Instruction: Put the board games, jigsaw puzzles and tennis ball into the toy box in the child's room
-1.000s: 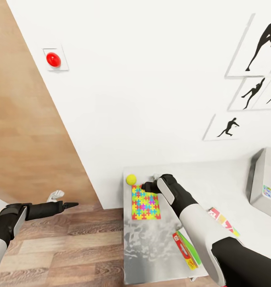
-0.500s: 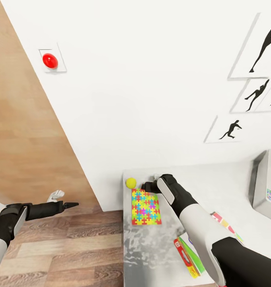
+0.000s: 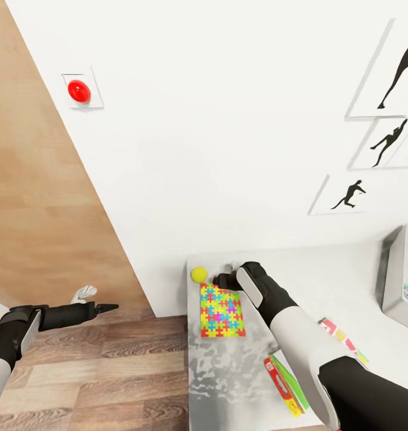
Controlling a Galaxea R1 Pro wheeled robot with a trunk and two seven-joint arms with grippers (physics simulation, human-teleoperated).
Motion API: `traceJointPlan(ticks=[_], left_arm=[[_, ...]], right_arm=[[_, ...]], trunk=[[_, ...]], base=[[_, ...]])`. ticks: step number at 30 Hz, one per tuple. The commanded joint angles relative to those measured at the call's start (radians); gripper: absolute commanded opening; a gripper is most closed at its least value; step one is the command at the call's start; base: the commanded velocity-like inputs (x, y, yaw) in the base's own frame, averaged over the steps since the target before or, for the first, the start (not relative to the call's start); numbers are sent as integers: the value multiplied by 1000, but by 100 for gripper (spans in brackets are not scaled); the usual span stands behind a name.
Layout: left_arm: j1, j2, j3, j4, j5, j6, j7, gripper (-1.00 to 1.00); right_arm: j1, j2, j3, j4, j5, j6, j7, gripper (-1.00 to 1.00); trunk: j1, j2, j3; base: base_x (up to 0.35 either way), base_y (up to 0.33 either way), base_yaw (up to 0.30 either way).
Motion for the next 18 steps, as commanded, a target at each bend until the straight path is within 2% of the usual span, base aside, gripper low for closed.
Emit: traceJointPlan(ticks=[1,18], left_arm=[[-1,0,3,0,-2,9,-4,100],[-1,0,3,0,-2,9,-4,100]], right_arm=[[-1,-1,4,-1,-11,2,-9,100],[0,-9,4,-1,-11,2,-9,100]], trunk=[[1,-2,-2],[1,-2,-2]], base=[[-3,7,0],[-16,1,0]])
